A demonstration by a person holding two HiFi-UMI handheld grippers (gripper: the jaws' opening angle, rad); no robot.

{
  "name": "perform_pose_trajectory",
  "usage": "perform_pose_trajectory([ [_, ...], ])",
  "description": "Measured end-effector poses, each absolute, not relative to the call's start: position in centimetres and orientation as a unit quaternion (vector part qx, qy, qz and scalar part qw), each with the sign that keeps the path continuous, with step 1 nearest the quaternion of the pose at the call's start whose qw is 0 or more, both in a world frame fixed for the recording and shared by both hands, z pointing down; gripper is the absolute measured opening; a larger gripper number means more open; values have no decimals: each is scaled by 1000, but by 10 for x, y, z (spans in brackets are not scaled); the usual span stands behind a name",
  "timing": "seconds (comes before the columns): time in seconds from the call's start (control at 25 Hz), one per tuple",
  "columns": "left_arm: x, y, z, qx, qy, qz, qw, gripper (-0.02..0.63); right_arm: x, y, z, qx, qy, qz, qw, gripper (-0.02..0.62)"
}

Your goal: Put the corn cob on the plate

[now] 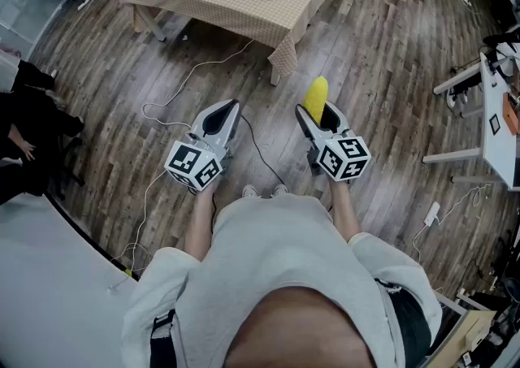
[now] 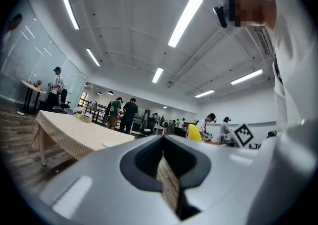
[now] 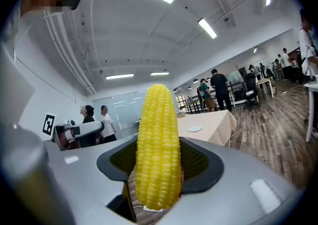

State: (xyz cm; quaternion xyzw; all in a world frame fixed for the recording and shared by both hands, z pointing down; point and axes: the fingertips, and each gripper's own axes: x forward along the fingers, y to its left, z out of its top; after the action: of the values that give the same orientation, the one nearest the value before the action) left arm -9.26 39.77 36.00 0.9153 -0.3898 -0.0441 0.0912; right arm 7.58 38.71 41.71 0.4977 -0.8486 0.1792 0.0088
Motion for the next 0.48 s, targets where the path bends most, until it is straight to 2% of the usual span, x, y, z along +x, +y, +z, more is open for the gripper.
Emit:
perform_pose_trajectory([
  [0.48, -64, 415, 366, 914, -390, -48, 101, 8, 99, 405, 421, 480, -855, 195, -17, 252],
])
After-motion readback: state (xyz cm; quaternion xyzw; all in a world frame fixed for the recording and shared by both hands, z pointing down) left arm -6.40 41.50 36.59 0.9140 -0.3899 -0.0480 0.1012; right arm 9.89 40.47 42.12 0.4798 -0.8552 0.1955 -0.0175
